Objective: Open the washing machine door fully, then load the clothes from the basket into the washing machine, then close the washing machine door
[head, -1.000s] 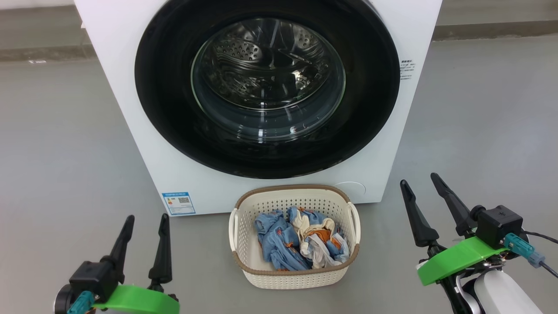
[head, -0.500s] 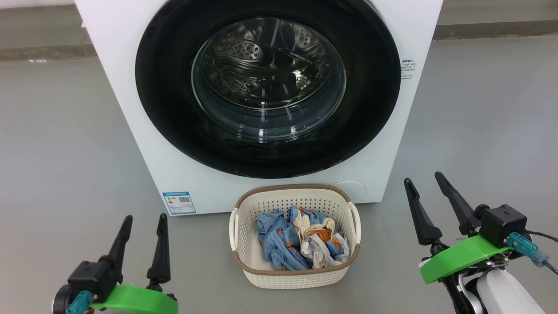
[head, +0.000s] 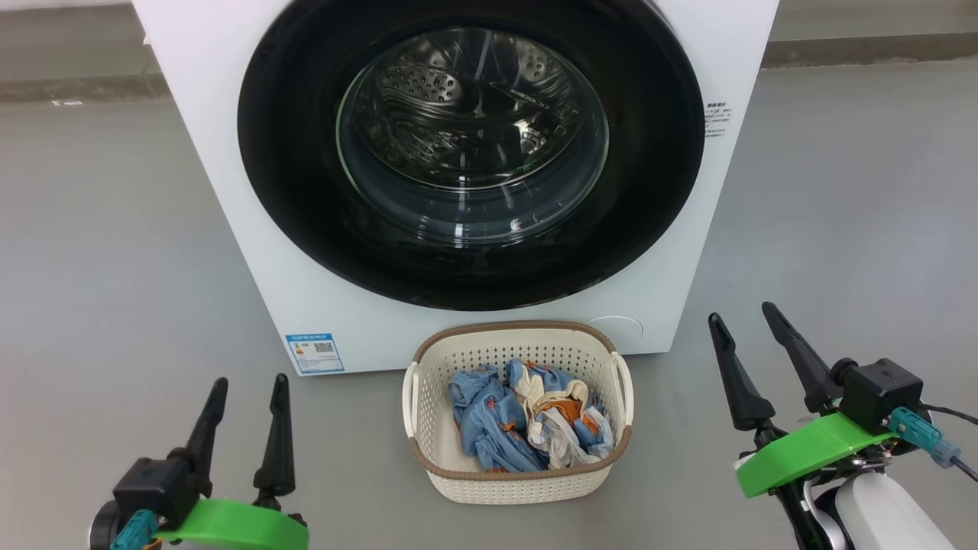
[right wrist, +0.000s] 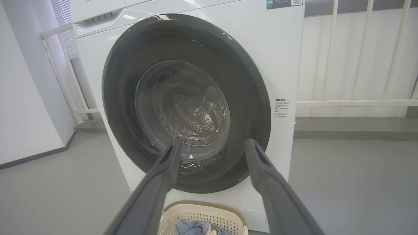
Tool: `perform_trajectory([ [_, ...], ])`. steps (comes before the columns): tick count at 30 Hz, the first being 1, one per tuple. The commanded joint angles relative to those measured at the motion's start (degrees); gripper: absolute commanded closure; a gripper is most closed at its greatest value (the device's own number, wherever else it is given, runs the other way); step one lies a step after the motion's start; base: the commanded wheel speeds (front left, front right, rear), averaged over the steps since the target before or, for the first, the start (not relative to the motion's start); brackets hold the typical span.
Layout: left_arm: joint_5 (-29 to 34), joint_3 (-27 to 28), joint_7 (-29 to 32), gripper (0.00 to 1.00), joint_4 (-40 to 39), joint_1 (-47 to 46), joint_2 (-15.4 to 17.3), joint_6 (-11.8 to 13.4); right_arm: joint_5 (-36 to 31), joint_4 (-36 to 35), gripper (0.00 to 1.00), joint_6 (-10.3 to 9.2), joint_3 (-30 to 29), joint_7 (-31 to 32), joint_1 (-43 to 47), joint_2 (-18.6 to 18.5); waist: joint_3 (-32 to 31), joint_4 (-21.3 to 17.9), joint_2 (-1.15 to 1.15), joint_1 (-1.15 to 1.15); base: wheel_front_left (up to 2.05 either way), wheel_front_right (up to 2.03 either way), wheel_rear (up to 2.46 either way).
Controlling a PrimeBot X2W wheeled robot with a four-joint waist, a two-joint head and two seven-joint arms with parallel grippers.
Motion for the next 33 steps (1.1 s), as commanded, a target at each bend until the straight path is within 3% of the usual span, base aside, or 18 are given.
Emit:
perform_trajectory([
  [1,-0.5,2.0,-0.4,0.00,-1.3,-3.1,1.0,0.0,0.0,-1.1,0.00,0.32,1.0,-0.7,-2.2,-0.3,0.0,0.0,0.00,0.00,0.00,0.00,0.00],
  [18,-1.4,1.7,-0.4,0.00,-1.7,-3.0,1.5,-0.2,0.4,-1.0,0.00,0.32,1.0,-0.7,-2.4,-0.5,-0.2,0.1,0.00,0.00,0.09,0.09,-0.17],
  [33,-1.8,1.3,-0.4,0.00,-1.7,-3.0,1.9,-0.1,-0.2,-1.1,0.00,0.32,0.9,-0.7,-2.2,0.0,0.1,0.0,0.00,0.00,0.99,0.99,-1.97],
])
